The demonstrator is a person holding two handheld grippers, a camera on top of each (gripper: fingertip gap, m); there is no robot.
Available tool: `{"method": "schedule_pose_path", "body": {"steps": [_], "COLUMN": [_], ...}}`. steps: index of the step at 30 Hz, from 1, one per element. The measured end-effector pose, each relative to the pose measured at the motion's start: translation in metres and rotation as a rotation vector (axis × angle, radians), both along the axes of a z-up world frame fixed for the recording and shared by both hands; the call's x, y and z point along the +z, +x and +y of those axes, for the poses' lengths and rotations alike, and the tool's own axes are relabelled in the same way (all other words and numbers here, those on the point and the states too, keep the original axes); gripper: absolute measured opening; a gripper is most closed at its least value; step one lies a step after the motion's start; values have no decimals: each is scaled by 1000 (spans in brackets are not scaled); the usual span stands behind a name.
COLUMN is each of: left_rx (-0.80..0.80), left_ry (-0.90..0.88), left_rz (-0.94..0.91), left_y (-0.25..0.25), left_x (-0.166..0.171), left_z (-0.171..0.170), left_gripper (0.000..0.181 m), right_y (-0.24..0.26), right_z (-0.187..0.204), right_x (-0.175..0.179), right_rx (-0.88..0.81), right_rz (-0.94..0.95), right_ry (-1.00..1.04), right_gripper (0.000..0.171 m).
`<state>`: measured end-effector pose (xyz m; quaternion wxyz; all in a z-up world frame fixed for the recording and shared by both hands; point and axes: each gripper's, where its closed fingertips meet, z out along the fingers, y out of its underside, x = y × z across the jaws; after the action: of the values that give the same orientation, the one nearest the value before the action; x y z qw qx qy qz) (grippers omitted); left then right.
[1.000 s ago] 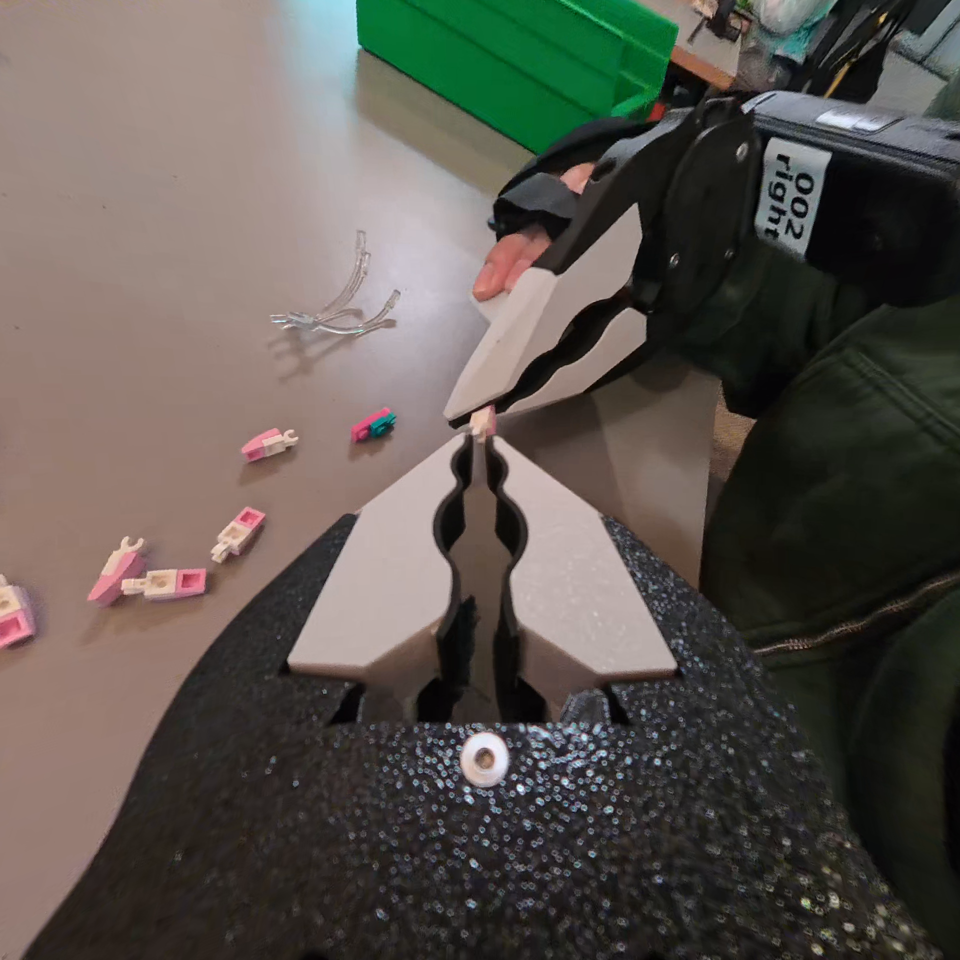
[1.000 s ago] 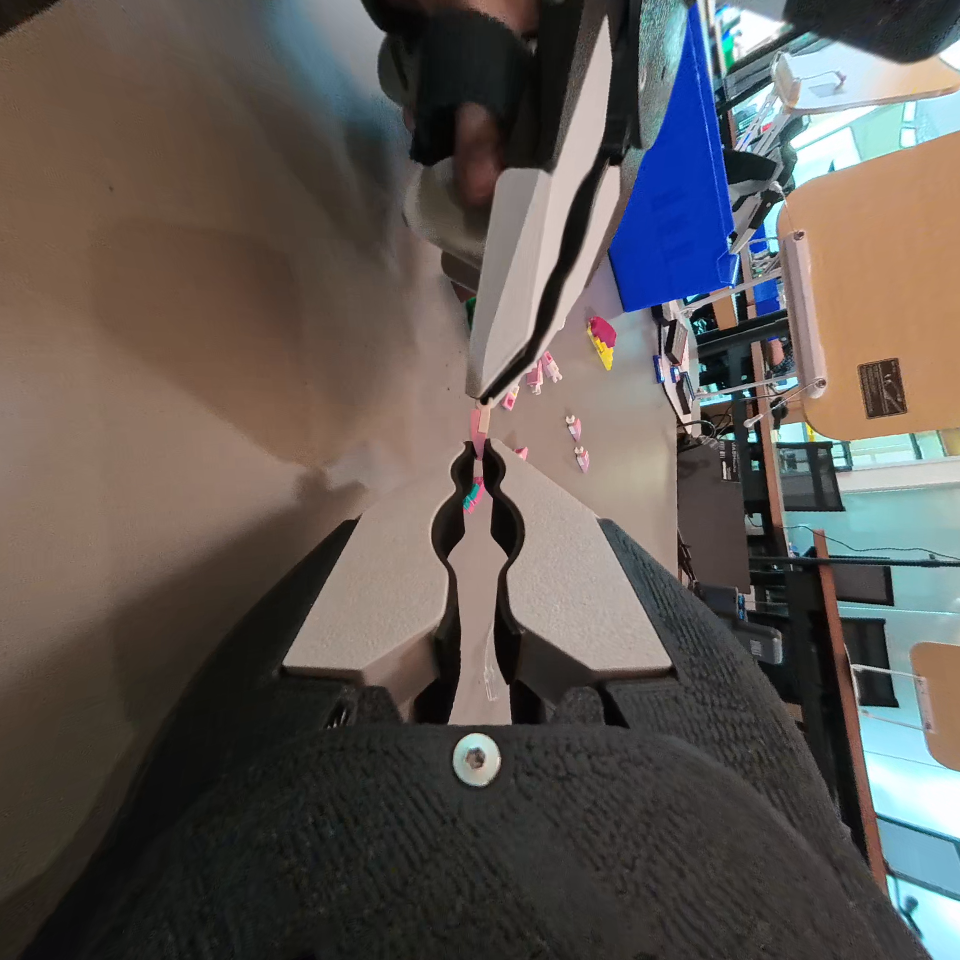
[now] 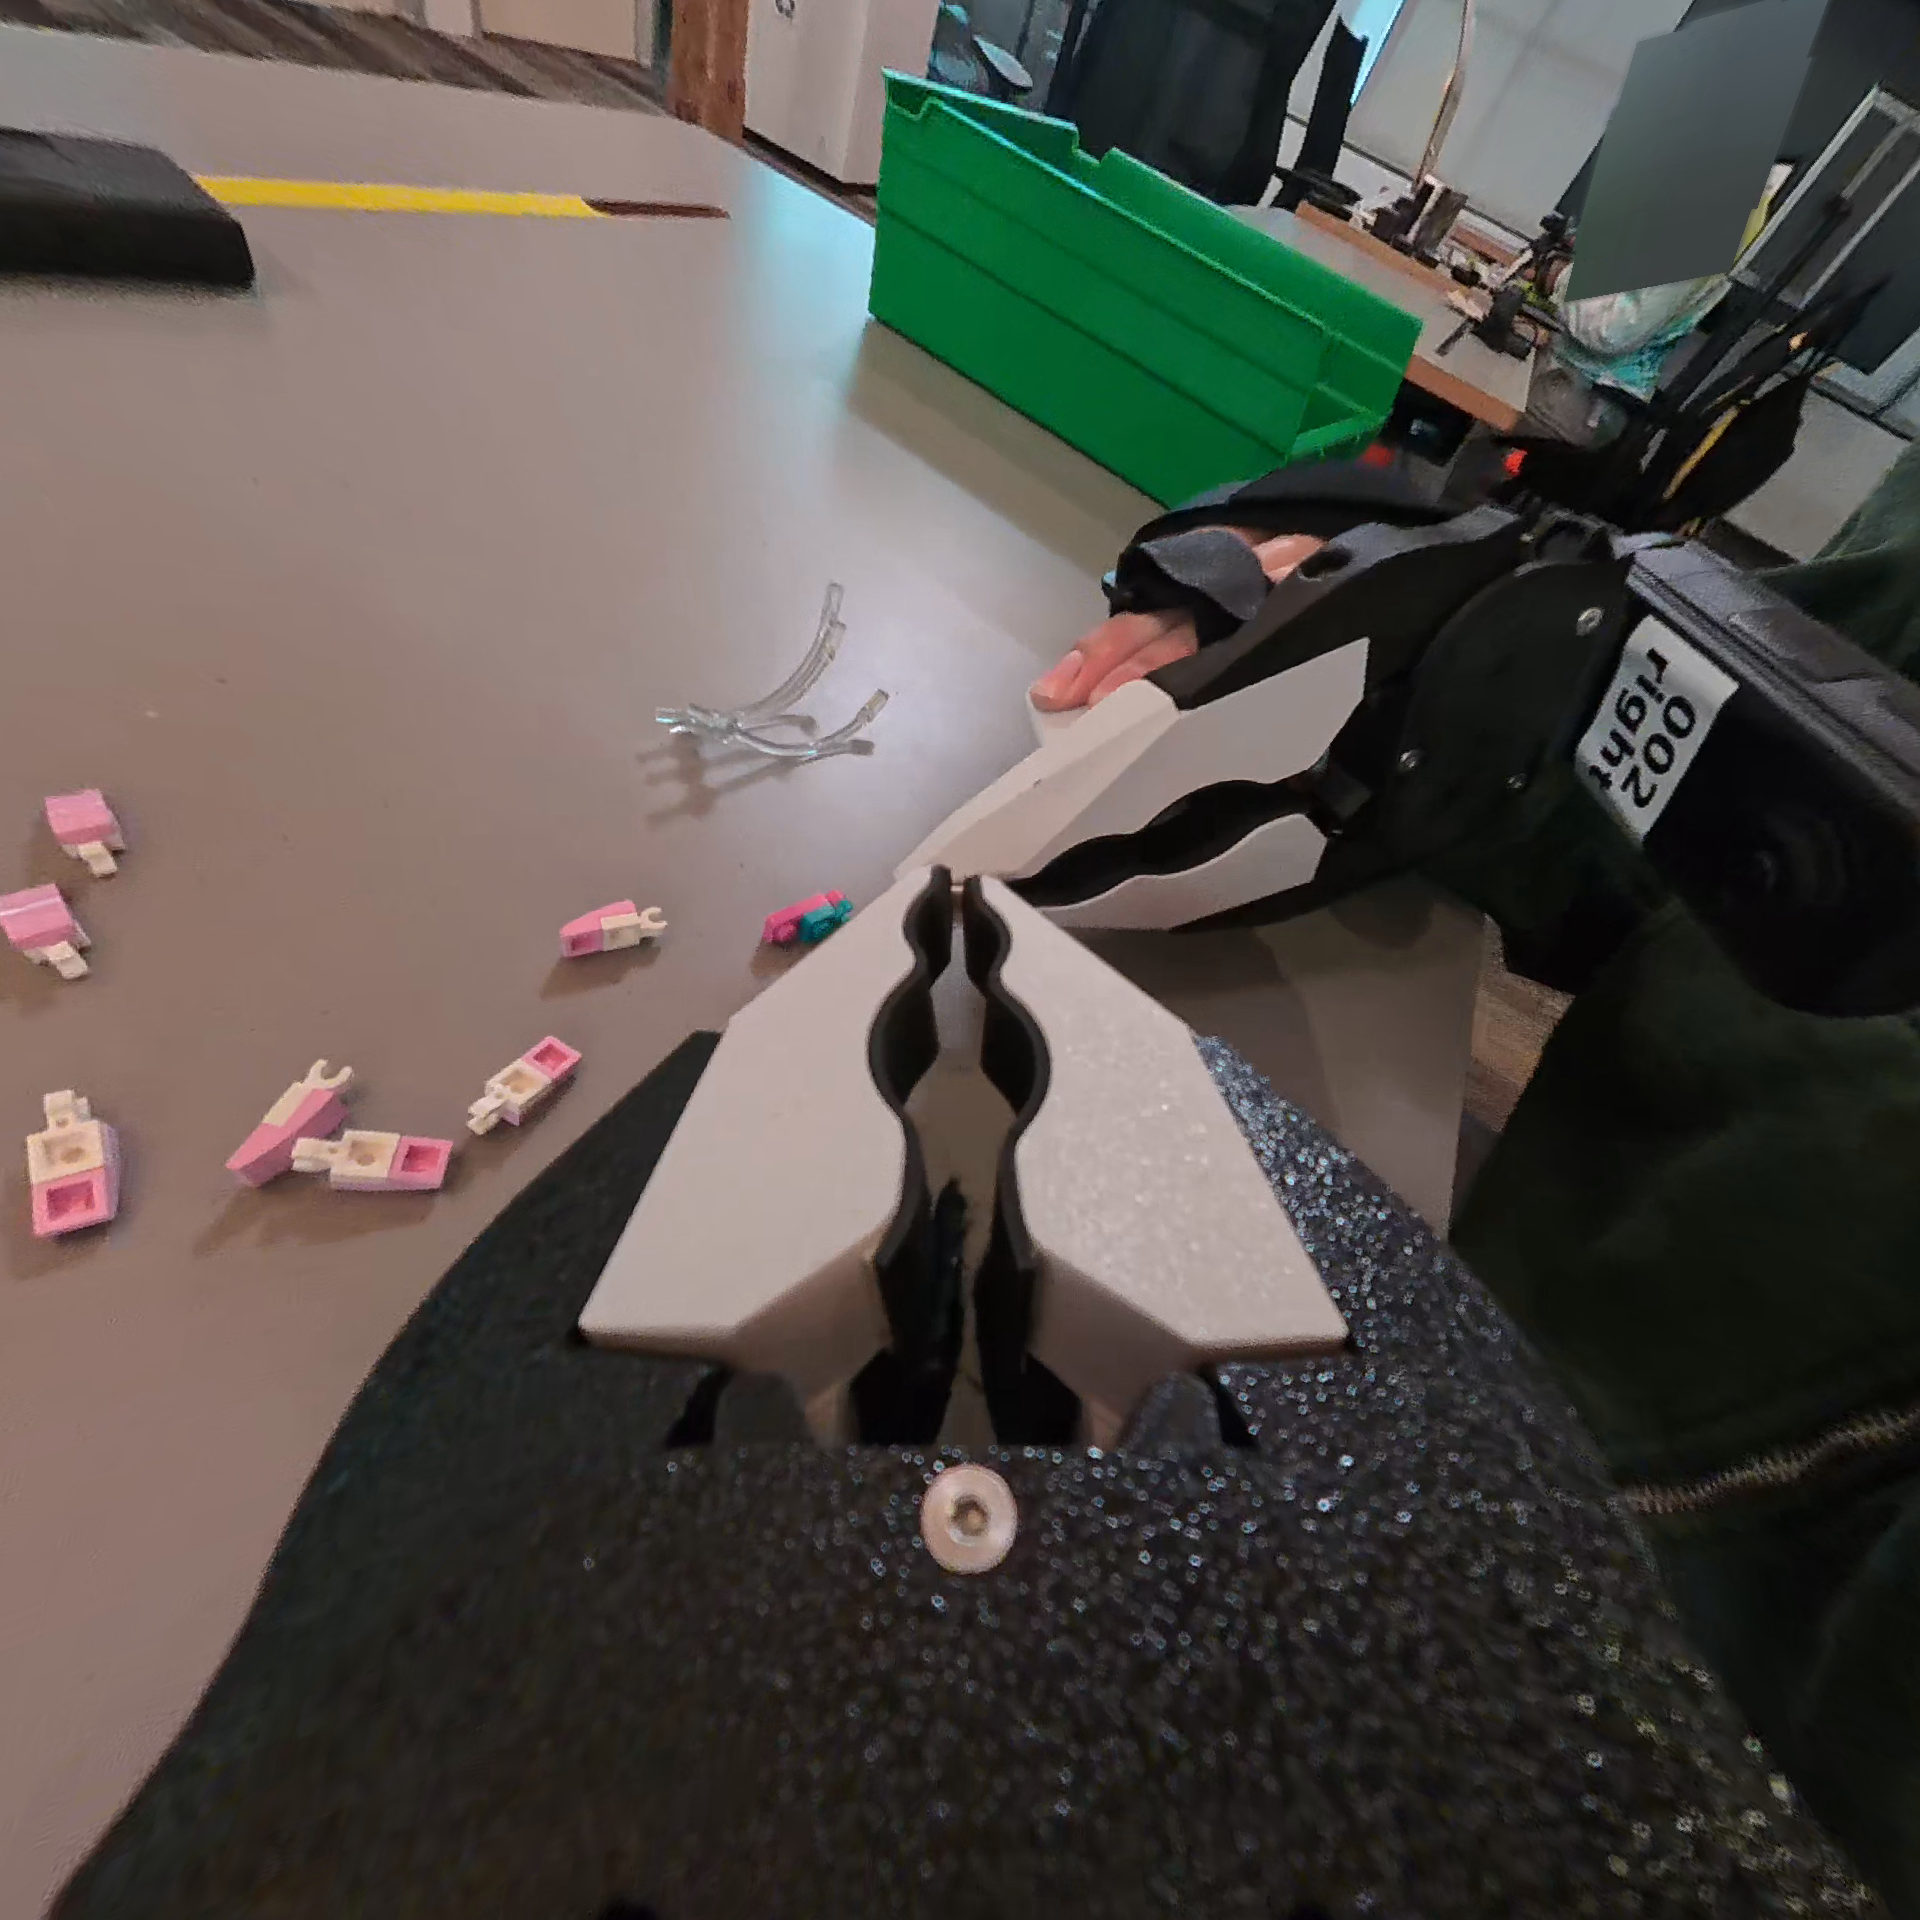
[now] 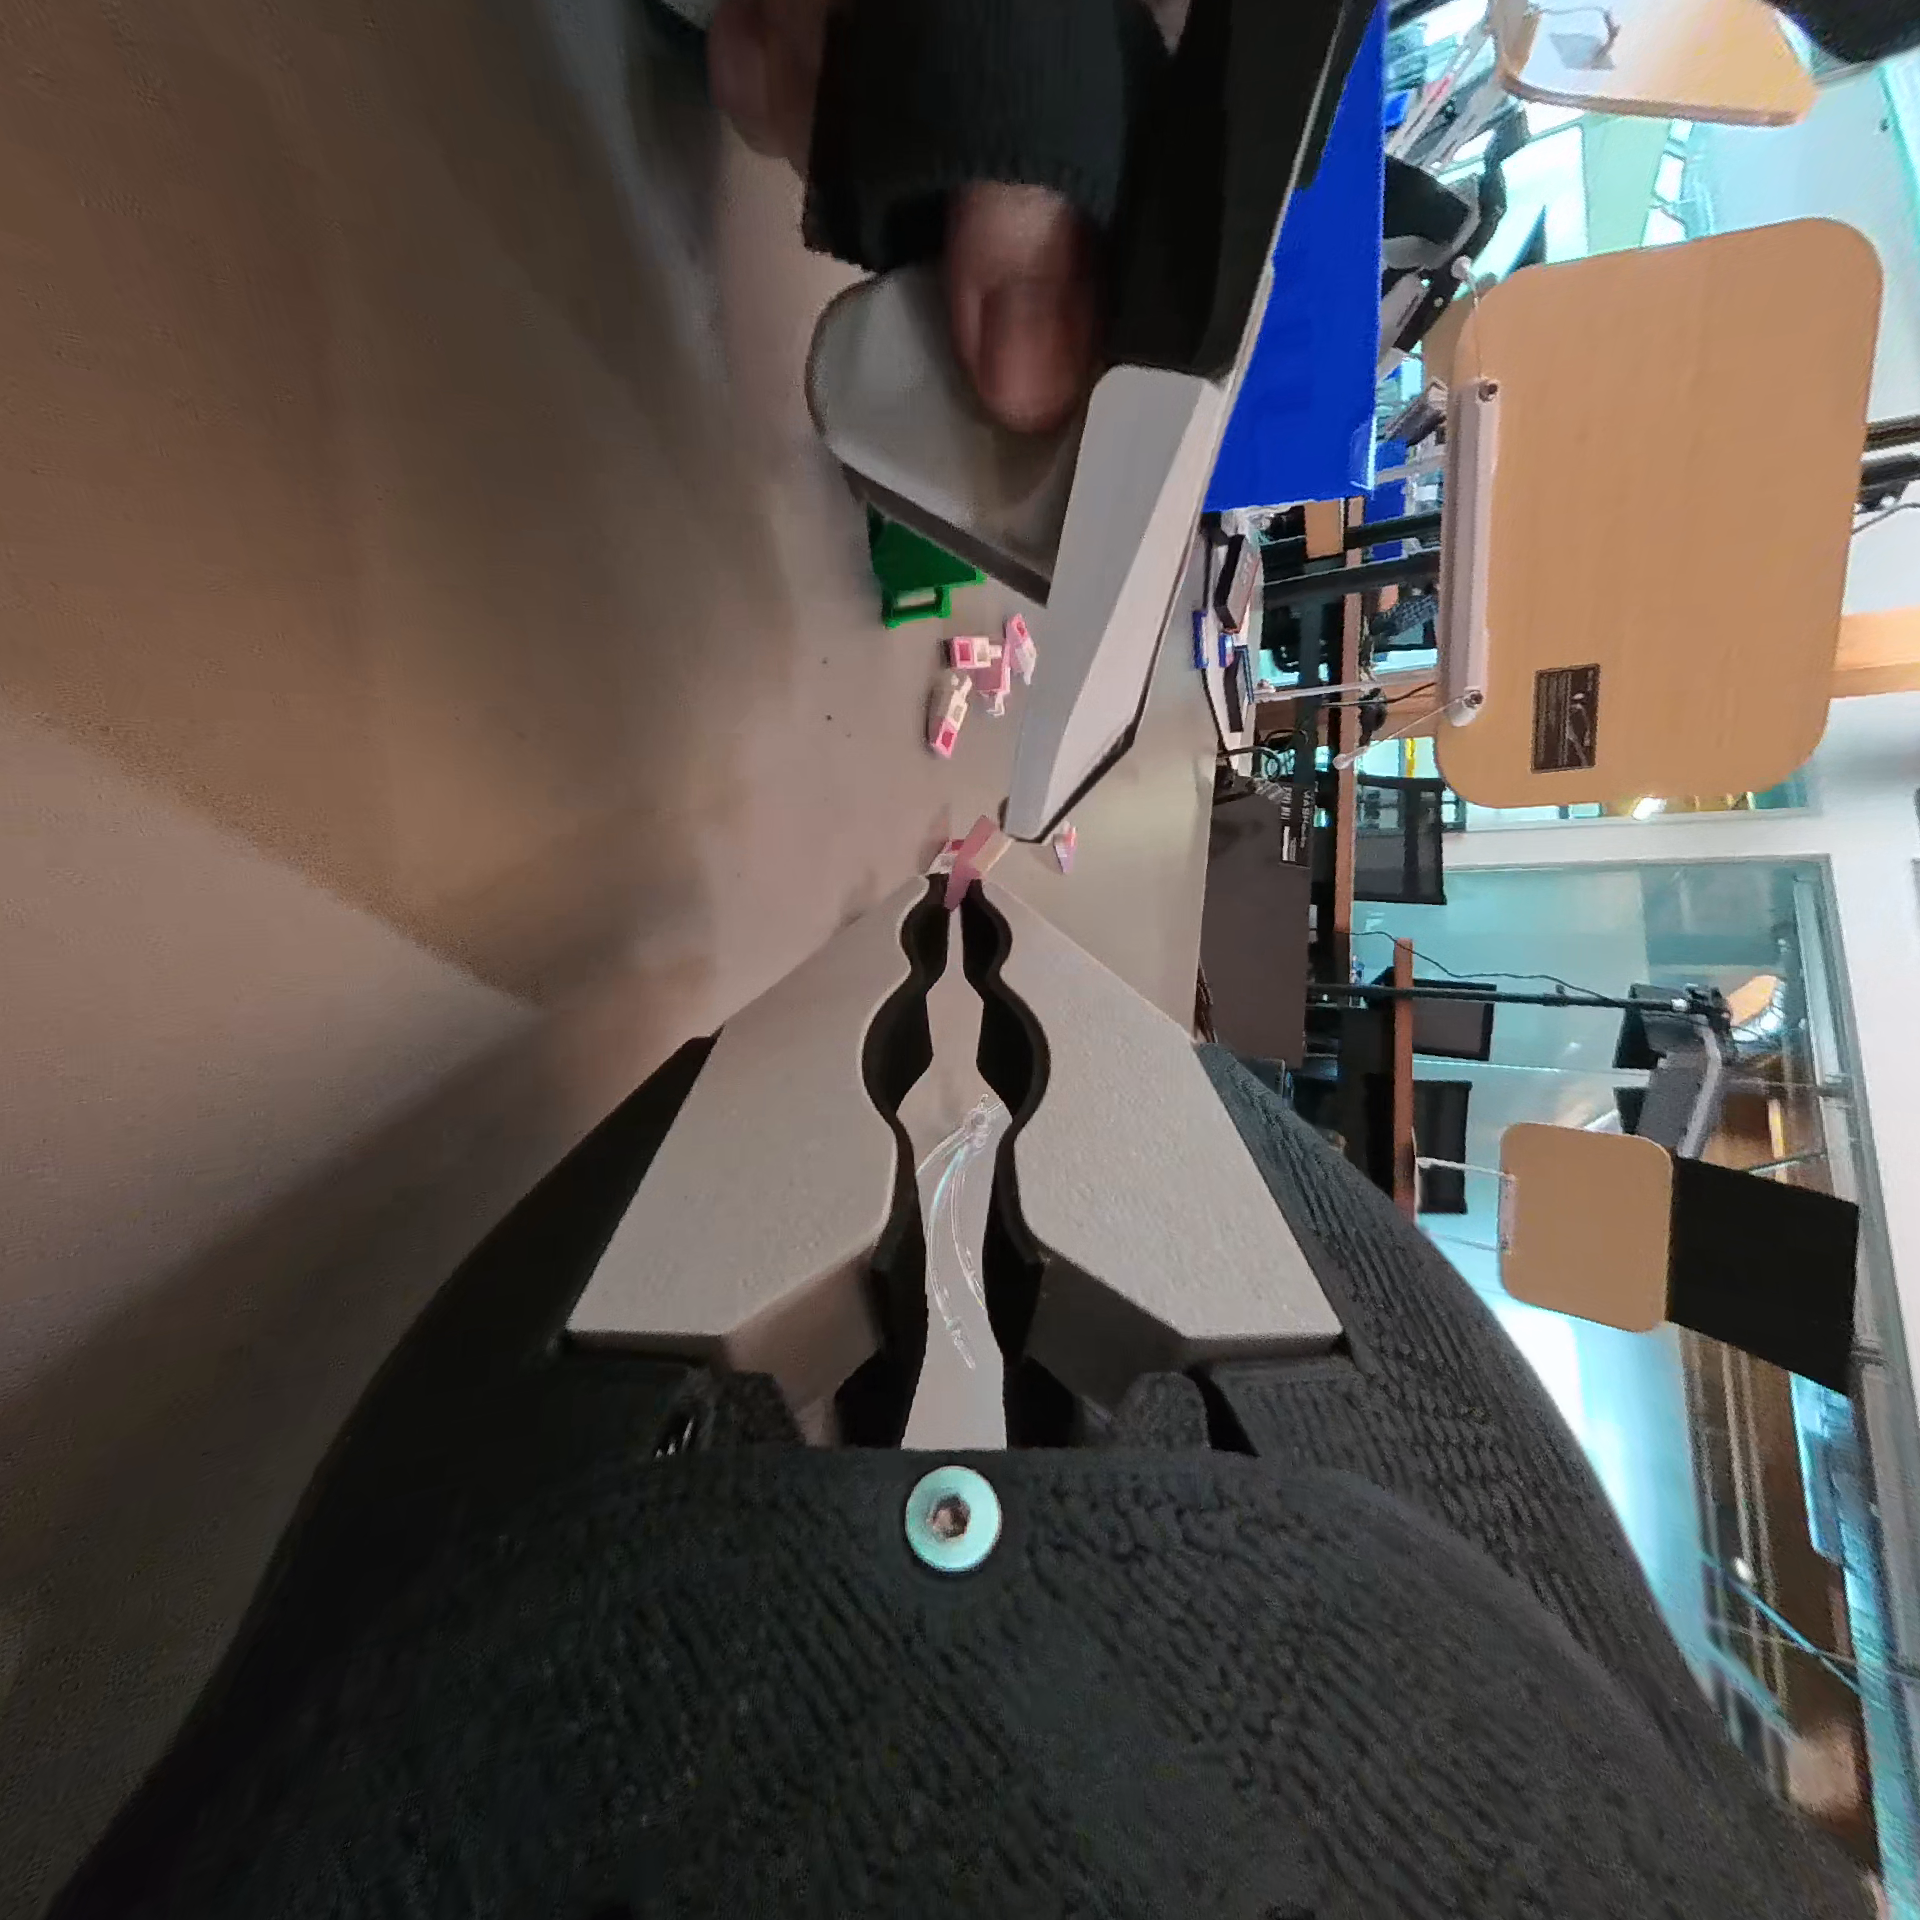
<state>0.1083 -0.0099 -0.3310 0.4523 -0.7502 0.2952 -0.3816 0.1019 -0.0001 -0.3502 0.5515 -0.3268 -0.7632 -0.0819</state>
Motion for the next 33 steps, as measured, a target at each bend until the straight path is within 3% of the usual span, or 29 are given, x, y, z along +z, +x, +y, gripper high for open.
{"method": "schedule_pose_path", "body": {"steps": [5,8,10,15,20,24,28,33], "left_rx": [29,47,66,186,178,217,380,891], "left_ry": [7,40,39,46,55,162,304,440], "left_rz": [-71,-246,-199,-203,-225,-217,-61,389], "left_y": [1,3,-1,-46,-50,-64,-125,-307], "left_x": [8,34,31,35,40,59,89,142], "left_z": [5,10,17,26,24,25,33,59], "left_gripper": [0,0,0,0,0,0,0,0], "right_y": [-3,-15,-23,-10,-9,-4,-7,-15], "right_z": [-2,-30,-39,-3,8,20,26,33], "right_x": [2,-30,-32,-12,-5,4,6,11], "right_rx": [-3,116,163,14,-46,-89,-90,-90], "right_rz": [15,-113,-112,37,132,198,230,270], "right_ry": [-15,-18,12,-107,-272,-288,-299,-277], "right_gripper": [0,0,0,0,0,0,0,0]}}
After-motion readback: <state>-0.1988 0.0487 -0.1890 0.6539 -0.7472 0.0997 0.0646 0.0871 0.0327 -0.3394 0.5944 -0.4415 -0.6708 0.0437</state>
